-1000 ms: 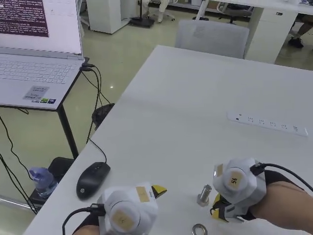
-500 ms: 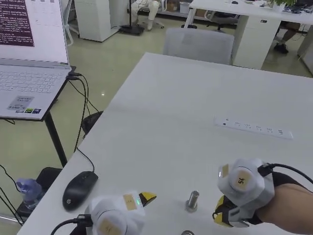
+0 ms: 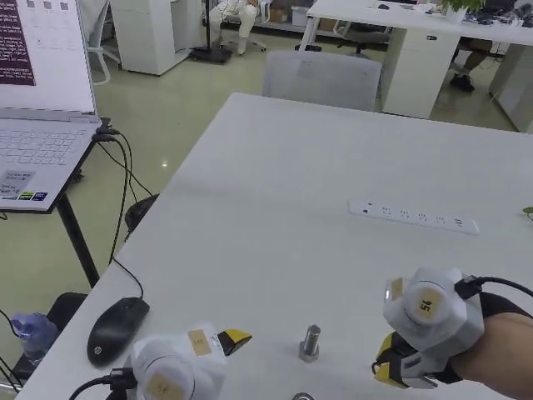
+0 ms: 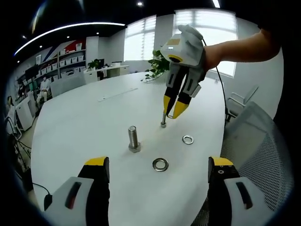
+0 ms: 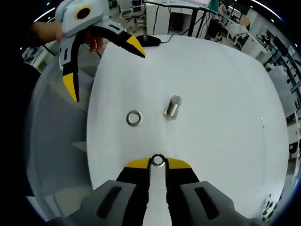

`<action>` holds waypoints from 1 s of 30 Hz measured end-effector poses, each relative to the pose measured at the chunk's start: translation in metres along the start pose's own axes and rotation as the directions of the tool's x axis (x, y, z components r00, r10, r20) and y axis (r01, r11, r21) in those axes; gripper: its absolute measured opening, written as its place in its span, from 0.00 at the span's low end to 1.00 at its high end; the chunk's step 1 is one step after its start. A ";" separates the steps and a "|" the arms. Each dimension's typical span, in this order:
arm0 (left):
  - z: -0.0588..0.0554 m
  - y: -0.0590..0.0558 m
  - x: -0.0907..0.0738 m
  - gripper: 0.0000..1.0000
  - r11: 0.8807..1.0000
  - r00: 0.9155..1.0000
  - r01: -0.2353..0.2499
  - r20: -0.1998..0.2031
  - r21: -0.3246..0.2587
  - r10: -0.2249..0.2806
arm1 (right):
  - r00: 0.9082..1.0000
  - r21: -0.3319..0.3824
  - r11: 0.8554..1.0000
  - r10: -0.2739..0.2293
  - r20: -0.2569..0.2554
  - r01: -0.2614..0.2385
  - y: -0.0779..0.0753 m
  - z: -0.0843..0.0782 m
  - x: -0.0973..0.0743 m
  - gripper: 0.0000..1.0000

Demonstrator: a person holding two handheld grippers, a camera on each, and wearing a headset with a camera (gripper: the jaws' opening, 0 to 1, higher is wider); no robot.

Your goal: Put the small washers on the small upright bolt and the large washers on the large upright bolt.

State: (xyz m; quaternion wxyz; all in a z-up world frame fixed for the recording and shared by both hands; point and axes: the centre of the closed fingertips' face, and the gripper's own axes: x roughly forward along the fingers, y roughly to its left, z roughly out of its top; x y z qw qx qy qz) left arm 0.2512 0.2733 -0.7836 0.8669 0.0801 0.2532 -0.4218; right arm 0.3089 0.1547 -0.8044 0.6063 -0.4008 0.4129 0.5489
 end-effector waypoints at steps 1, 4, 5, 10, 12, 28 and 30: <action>0.000 0.000 0.000 0.86 1.000 1.000 -0.001 -0.002 0.002 0.001 | 1.000 0.006 1.000 -0.001 0.000 0.001 0.000 -0.003 -0.002 0.13; 0.001 -0.001 0.002 0.87 1.000 1.000 -0.003 -0.004 0.008 0.003 | 1.000 0.013 1.000 -0.005 -0.003 0.005 -0.001 -0.009 -0.005 0.13; 0.001 0.000 0.002 0.87 1.000 1.000 -0.006 -0.004 0.005 0.006 | 1.000 0.015 1.000 -0.007 -0.004 0.007 -0.001 -0.012 -0.006 0.13; 0.002 -0.001 0.005 0.89 1.000 1.000 -0.020 -0.008 0.009 0.020 | 1.000 0.033 0.999 -0.015 -0.003 0.015 -0.001 -0.023 -0.013 0.13; 0.003 -0.002 0.006 0.89 1.000 1.000 -0.018 -0.008 0.001 0.018 | 1.000 0.040 0.999 -0.017 -0.001 0.017 -0.002 -0.027 -0.015 0.13; -0.002 -0.008 0.008 0.99 1.000 0.999 -0.026 -0.020 -0.015 0.025 | 1.000 0.073 0.997 -0.020 -0.021 0.021 -0.002 -0.050 -0.021 0.13; -0.001 -0.008 0.009 0.99 1.000 0.999 -0.026 -0.021 -0.016 0.026 | 0.999 0.076 0.997 -0.023 -0.024 0.024 -0.004 -0.052 -0.021 0.13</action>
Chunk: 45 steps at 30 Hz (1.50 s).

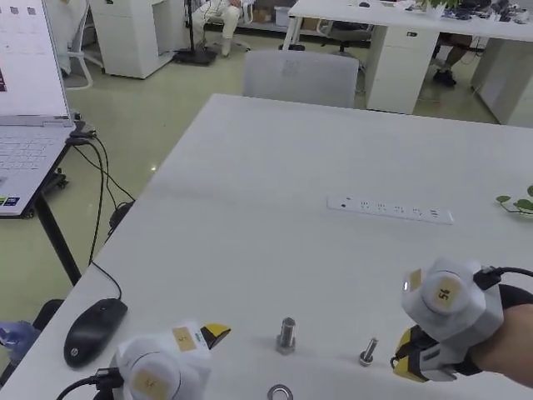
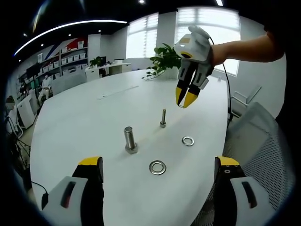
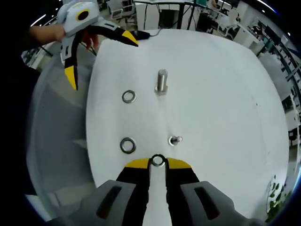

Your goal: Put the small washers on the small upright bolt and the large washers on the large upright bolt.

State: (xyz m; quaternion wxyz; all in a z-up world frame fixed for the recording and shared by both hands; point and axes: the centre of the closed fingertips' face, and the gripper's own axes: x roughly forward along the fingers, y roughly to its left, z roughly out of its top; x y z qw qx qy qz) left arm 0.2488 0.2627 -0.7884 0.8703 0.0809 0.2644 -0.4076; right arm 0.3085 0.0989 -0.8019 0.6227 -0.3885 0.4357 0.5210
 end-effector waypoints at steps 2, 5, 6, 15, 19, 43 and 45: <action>0.000 0.000 0.001 0.98 1.000 1.000 0.001 -0.004 0.001 -0.001 | 1.000 0.003 1.000 -0.001 0.000 0.001 -0.002 -0.001 0.000 0.13; -0.003 -0.001 0.002 0.98 1.000 1.000 0.003 -0.014 0.009 -0.003 | 1.000 0.006 1.000 -0.005 0.000 0.005 -0.004 -0.001 -0.001 0.13; -0.004 -0.001 0.002 0.98 1.000 1.000 0.003 -0.018 0.011 -0.003 | 1.000 0.007 1.000 -0.006 0.000 0.006 -0.005 -0.001 -0.001 0.13; -0.005 0.000 0.000 0.98 1.000 1.000 0.004 -0.026 0.015 -0.004 | 1.000 0.014 1.000 -0.023 0.007 0.023 -0.020 0.007 0.001 0.13; -0.005 0.001 0.001 0.97 1.000 1.000 0.004 -0.029 0.013 -0.004 | 1.000 0.012 1.000 -0.026 0.005 0.026 -0.026 0.012 0.003 0.13; -0.004 0.002 0.005 0.96 0.999 0.999 0.023 -0.047 0.039 -0.021 | 1.000 0.015 1.000 -0.007 -0.005 0.007 -0.036 0.024 0.024 0.13; -0.003 0.002 0.005 0.96 0.999 0.999 0.022 -0.046 0.040 -0.020 | 1.000 0.013 1.000 -0.003 -0.009 0.003 -0.036 0.023 0.027 0.13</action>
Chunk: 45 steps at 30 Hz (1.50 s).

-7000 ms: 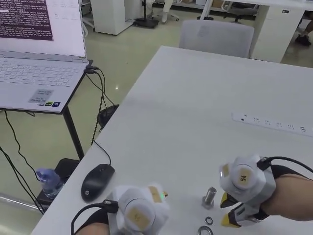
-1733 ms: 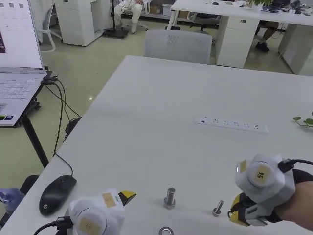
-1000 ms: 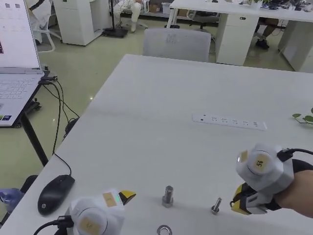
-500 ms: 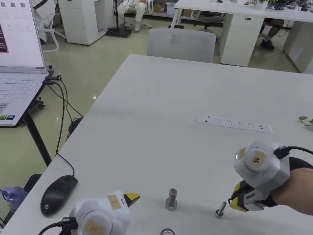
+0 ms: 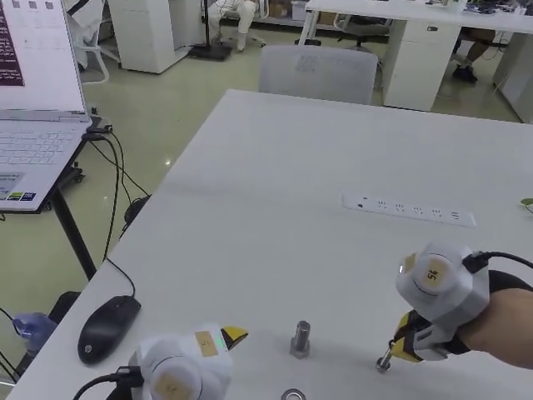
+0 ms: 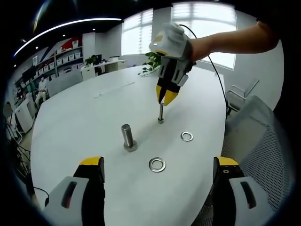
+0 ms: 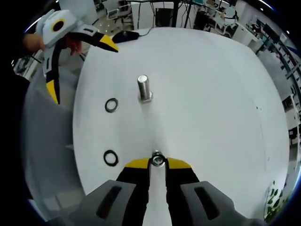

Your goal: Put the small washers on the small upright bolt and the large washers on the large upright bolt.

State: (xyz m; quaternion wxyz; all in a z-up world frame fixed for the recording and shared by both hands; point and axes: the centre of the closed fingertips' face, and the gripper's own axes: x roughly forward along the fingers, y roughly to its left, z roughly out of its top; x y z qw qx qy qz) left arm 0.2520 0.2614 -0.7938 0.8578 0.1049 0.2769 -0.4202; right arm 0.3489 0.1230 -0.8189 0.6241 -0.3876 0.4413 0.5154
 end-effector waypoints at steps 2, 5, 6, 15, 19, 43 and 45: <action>0.000 0.000 0.000 0.96 1.000 1.000 0.000 -0.002 0.001 0.000 | 1.000 -0.005 1.000 0.000 -0.005 0.000 0.000 -0.001 0.001 0.13; 0.000 0.000 0.000 0.95 1.000 1.000 0.000 -0.002 -0.001 0.000 | 1.000 -0.007 1.000 0.000 -0.009 0.000 0.000 -0.002 0.003 0.13; -0.001 0.000 0.000 0.95 1.000 1.000 0.000 -0.002 -0.001 0.000 | 1.000 -0.008 1.000 0.001 -0.011 -0.001 0.000 -0.002 0.003 0.13; -0.004 -0.002 0.000 0.93 1.000 1.000 0.004 -0.009 0.002 -0.004 | 1.000 -0.026 1.000 0.001 -0.027 -0.002 0.001 -0.003 0.009 0.13; -0.004 -0.003 -0.001 0.93 1.000 1.000 0.005 -0.010 0.001 -0.005 | 0.999 -0.030 1.000 0.003 -0.033 -0.004 0.001 -0.005 0.012 0.13; -0.010 -0.004 0.000 0.93 1.000 1.000 0.015 -0.010 -0.013 -0.015 | 0.998 -0.021 0.999 0.032 -0.058 -0.033 0.001 -0.014 0.036 0.13; -0.009 -0.003 0.000 0.93 1.000 1.000 0.013 -0.006 -0.016 -0.013 | 0.997 -0.024 0.999 0.035 -0.063 -0.037 0.001 -0.015 0.039 0.13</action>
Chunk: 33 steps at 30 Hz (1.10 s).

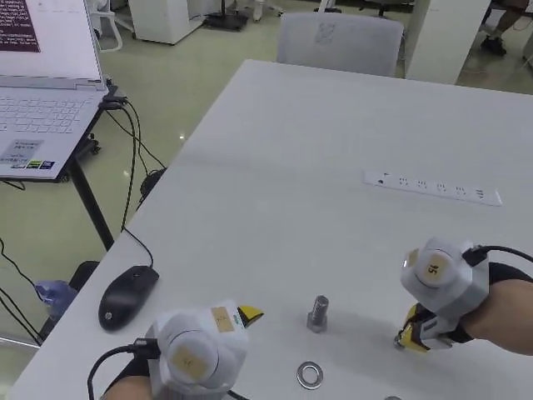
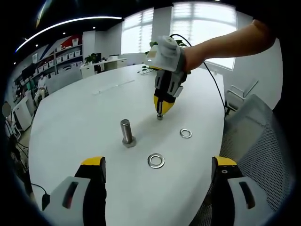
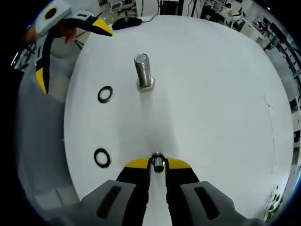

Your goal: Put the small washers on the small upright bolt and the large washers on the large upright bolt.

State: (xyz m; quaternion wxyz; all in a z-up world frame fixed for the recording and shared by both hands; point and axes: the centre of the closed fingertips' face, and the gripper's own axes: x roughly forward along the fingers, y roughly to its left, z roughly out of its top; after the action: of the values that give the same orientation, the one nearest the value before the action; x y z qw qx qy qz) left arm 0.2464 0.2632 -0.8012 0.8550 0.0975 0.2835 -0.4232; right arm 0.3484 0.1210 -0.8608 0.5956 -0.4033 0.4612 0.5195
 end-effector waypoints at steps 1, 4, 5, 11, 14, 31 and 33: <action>0.000 0.000 0.000 0.93 1.000 1.000 0.000 0.001 -0.001 0.000 | 1.000 -0.003 1.000 0.001 -0.003 -0.001 0.000 0.000 0.001 0.13; 0.001 0.000 0.000 0.93 1.000 1.000 0.003 -0.001 0.001 -0.003 | 1.000 -0.007 1.000 0.002 -0.007 -0.002 -0.001 0.000 0.002 0.13; 0.001 0.000 0.000 0.93 1.000 1.000 0.004 -0.001 0.000 -0.004 | 1.000 -0.008 1.000 0.003 -0.008 -0.003 -0.001 0.000 0.002 0.13; 0.001 -0.002 0.001 0.92 1.000 1.000 0.015 -0.001 -0.006 -0.015 | 1.000 -0.016 1.000 0.006 -0.014 -0.006 0.000 0.000 0.004 0.13; 0.000 -0.002 0.000 0.91 1.000 1.000 0.018 -0.001 -0.008 -0.018 | 1.000 -0.024 1.000 0.005 -0.016 -0.005 0.000 0.000 0.005 0.13; 0.000 -0.002 -0.001 0.89 1.000 1.000 0.017 -0.008 -0.007 -0.017 | 1.000 -0.030 1.000 0.006 -0.025 -0.007 -0.001 0.001 0.007 0.13; -0.001 -0.002 -0.001 0.88 1.000 1.000 0.016 -0.013 -0.007 -0.016 | 1.000 -0.033 0.999 0.006 -0.025 -0.007 -0.002 0.001 0.007 0.13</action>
State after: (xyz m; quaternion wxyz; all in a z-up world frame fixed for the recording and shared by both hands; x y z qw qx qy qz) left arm 0.2439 0.2632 -0.8011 0.8500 0.0950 0.2911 -0.4287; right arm 0.3503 0.1233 -0.8677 0.5815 -0.4179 0.4613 0.5239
